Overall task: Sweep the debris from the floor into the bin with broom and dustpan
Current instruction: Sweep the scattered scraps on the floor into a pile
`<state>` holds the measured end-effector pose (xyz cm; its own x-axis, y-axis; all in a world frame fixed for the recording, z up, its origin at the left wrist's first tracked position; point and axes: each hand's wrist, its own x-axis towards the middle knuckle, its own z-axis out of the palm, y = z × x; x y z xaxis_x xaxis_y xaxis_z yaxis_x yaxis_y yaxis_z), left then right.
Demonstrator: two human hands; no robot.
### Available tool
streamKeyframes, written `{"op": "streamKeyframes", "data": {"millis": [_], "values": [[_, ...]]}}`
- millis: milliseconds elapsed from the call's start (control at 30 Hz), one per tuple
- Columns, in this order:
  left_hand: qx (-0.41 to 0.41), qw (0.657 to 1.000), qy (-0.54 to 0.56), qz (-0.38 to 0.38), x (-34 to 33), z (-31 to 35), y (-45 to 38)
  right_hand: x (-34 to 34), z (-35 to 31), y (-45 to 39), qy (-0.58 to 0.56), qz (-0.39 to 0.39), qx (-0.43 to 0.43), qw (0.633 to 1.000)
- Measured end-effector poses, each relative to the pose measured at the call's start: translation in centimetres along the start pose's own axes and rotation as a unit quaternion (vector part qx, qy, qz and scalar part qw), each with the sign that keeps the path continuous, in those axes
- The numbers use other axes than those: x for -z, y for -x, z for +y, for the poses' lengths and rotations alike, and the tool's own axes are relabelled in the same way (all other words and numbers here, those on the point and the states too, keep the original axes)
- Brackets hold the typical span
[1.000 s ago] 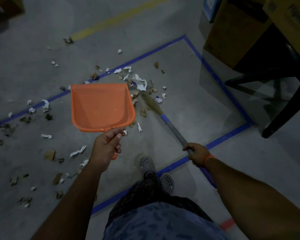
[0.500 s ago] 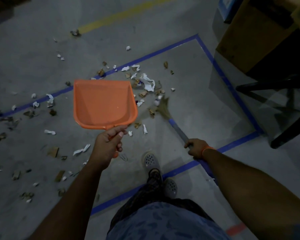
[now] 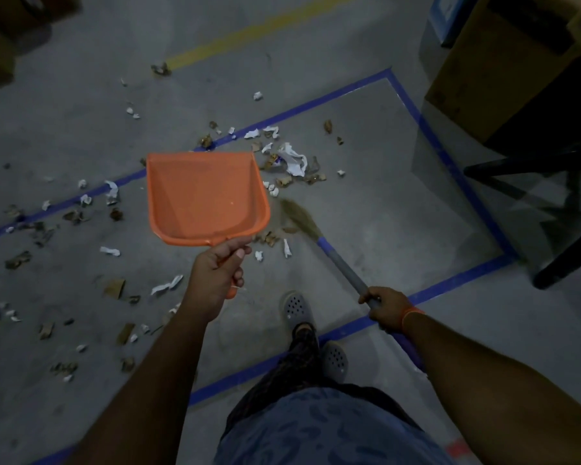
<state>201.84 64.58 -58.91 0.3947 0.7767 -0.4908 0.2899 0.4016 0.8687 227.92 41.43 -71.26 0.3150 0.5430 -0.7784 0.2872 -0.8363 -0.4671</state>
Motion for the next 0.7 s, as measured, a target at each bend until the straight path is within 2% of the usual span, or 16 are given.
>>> {"op": "streamKeyframes", "data": {"millis": [167, 400, 600, 700], "values": [[-0.003, 1.000, -0.002, 0.011, 0.2, -1.5, 1.9, -2.1, 2.8, 1.3, -0.020, -0.009, -0.052, 0.998], [0.010, 0.999, 0.005, 0.030, 0.2, -2.1, 2.3, -3.4, 0.0, 1.9, 0.040, -0.099, 0.014, 0.994], [0.008, 0.999, 0.025, 0.036, 0.2, -0.3, -0.5, 0.3, -1.9, 0.4, -0.001, -0.042, 0.062, 0.997], [0.007, 0.999, 0.021, 0.037, 0.4, 1.0, -2.6, 3.2, -3.6, -1.4, -0.050, 0.025, 0.033, 0.998]]}}
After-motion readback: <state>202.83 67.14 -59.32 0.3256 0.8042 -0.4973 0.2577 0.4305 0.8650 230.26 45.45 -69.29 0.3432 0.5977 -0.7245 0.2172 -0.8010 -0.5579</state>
